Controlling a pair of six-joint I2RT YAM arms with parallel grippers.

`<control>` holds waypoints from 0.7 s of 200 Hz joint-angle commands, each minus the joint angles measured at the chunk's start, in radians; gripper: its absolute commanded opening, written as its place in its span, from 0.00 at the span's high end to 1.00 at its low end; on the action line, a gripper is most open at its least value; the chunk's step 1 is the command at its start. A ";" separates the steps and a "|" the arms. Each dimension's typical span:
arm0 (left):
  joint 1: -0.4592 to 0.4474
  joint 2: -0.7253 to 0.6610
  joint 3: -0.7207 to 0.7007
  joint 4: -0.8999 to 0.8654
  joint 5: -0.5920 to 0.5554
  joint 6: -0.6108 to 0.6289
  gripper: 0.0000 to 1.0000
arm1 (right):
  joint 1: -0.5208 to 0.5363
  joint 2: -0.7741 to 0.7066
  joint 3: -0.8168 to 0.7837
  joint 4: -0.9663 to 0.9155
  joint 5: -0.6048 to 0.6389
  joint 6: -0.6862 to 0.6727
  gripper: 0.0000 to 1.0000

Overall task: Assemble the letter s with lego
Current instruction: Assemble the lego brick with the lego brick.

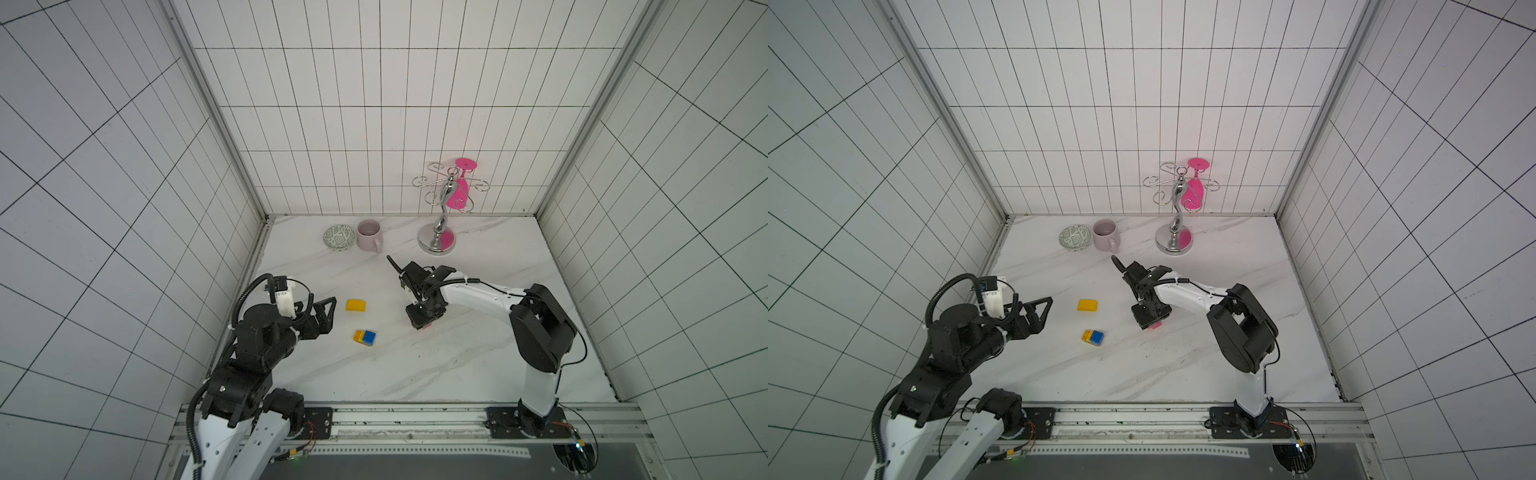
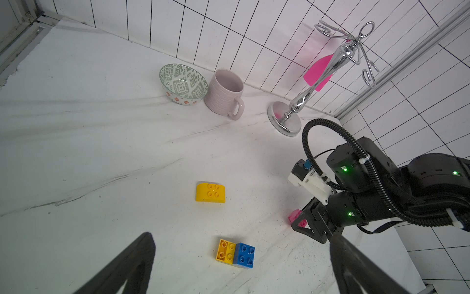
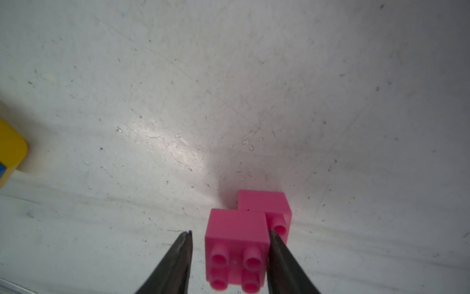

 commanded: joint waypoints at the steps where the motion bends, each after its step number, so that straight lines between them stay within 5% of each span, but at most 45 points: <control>1: 0.000 -0.003 -0.009 0.016 -0.003 0.000 0.01 | 0.002 -0.037 0.019 -0.076 0.017 0.007 0.46; 87: 0.000 0.041 -0.001 0.022 0.022 -0.001 0.01 | -0.081 -0.143 0.093 -0.162 -0.086 0.070 0.34; 140: 0.000 0.086 -0.002 0.029 0.053 0.000 0.01 | -0.272 -0.154 -0.107 0.006 -0.372 0.085 0.32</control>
